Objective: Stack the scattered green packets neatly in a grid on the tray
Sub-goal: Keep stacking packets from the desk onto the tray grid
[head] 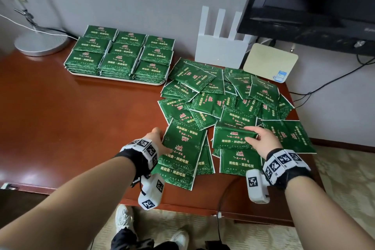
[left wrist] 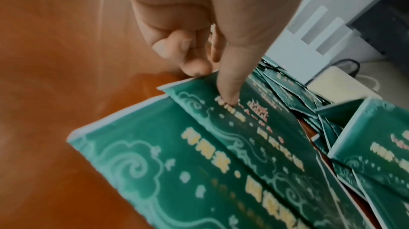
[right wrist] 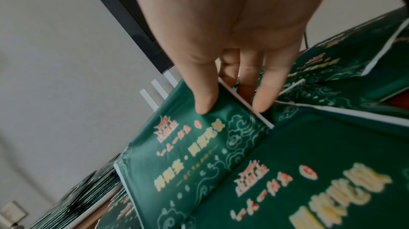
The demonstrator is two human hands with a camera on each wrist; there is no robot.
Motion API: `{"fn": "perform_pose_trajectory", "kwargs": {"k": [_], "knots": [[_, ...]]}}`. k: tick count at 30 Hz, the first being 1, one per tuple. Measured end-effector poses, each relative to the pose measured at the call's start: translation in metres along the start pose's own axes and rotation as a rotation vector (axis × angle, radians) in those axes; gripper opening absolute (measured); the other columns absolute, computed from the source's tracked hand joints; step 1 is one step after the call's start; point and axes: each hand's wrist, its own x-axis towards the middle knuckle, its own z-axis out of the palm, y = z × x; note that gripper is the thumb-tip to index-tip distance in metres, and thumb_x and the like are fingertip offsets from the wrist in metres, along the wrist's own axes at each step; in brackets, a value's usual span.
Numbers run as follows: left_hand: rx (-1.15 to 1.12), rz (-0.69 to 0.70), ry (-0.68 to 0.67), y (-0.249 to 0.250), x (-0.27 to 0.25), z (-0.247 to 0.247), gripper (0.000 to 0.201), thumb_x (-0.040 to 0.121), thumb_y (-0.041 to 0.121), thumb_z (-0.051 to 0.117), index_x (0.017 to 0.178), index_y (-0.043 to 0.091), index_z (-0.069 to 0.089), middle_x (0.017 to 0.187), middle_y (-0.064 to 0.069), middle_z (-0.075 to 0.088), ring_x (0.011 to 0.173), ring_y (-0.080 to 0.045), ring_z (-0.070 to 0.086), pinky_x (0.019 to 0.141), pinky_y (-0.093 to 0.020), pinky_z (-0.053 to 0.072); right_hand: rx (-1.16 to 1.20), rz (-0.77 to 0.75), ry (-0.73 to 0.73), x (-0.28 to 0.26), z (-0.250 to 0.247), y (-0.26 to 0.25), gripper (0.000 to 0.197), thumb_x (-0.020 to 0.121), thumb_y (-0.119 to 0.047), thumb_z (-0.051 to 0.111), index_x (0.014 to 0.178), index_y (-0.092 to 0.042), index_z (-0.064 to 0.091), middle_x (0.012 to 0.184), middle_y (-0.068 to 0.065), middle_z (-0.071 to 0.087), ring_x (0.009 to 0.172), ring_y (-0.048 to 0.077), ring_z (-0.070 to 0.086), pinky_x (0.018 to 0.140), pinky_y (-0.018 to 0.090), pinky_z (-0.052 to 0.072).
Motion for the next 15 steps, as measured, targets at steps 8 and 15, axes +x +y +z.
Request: {"fn": "perform_pose_trajectory", "kwargs": {"k": [8, 15], "knots": [[0.067, 0.043, -0.016, 0.025, -0.005, -0.002, 0.051, 0.083, 0.019, 0.066, 0.128, 0.011, 0.042, 0.101, -0.002, 0.059, 0.087, -0.017, 0.057, 0.075, -0.025, 0.051, -0.084, -0.005, 0.048, -0.005, -0.001, -0.004, 0.035, 0.092, -0.025, 0.052, 0.126, -0.020, 0.052, 0.080, 0.002, 0.048, 0.065, 0.017, 0.046, 0.057, 0.026, 0.038], [-0.211, 0.121, 0.019, 0.019, -0.008, -0.047, 0.022, 0.085, 0.019, 0.063, 0.105, 0.013, 0.058, 0.096, -0.002, 0.065, 0.079, -0.013, 0.061, 0.075, -0.026, 0.054, -0.042, -0.050, 0.133, -0.010, -0.012, -0.002, 0.038, 0.091, -0.027, 0.054, 0.121, -0.004, 0.057, 0.128, 0.013, 0.045, 0.108, 0.027, 0.049, 0.093, 0.031, 0.038]]}}
